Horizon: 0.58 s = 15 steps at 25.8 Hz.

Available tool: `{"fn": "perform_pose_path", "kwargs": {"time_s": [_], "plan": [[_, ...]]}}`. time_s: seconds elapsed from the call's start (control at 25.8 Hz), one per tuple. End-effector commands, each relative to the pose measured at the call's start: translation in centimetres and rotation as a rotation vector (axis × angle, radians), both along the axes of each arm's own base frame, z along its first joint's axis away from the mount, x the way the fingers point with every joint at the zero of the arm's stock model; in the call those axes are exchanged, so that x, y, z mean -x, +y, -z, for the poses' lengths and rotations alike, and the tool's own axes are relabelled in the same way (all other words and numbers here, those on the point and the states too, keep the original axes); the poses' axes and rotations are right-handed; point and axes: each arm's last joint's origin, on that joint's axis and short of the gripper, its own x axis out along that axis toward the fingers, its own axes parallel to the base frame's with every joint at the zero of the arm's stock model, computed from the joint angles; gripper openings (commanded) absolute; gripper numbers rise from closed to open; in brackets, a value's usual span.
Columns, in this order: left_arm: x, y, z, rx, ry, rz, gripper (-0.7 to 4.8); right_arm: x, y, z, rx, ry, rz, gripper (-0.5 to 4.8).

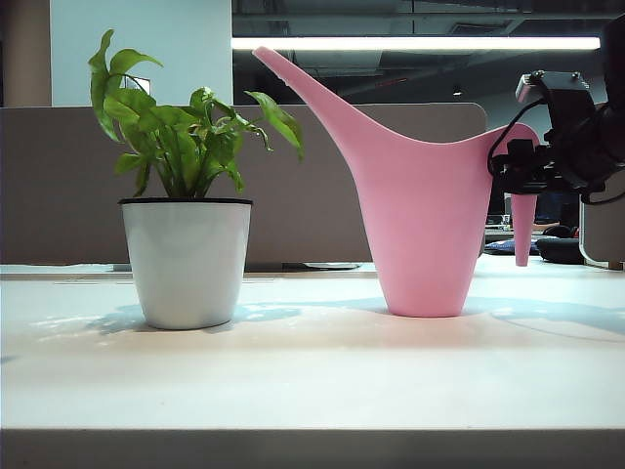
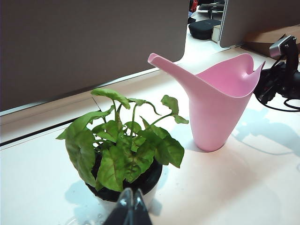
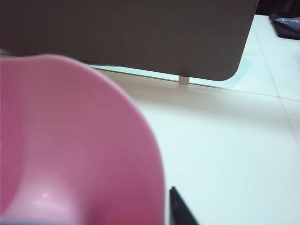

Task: Pick up the watering can from the table, water the potted plant, and put the can back.

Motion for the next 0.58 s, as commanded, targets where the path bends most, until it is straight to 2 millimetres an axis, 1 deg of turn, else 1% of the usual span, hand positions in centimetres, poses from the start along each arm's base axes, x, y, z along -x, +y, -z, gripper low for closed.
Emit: {"fn": "perform_pose_path", "kwargs": {"time_s": [0.04,0.08,0.27,0.35,0.47,0.58], "plan": [[0.1,0.0,-0.2,0.002,-0.018,0.001,-0.05,-0.1,0.0,-0.6,-0.001,-0.030,0.003,1.54],[0.1,0.0,-0.2,0.002,-0.017,0.000,-0.05,-0.1,0.0,-0.6,-0.001,-0.030,0.003,1.47],[0.1,0.0,-0.1,-0.001,-0.003,0.001,-0.05,-0.1,0.0,-0.7,-0.001,-0.040,0.003,1.42],[0.1,0.0,-0.1,-0.001,-0.004,0.001,-0.05,-0.1,0.0,-1.2,-0.002,-0.089,0.002,1.43],[0.1,0.0,-0.1,-0.001,-0.004,0.001,-0.05,0.0,0.0,-2.6,-0.004,-0.213,0.002,1.43],[0.1,0.0,-0.1,-0.001,-0.005,0.004,-0.05,0.5,0.0,-4.1,-0.005,-0.253,0.002,1.42]]}}
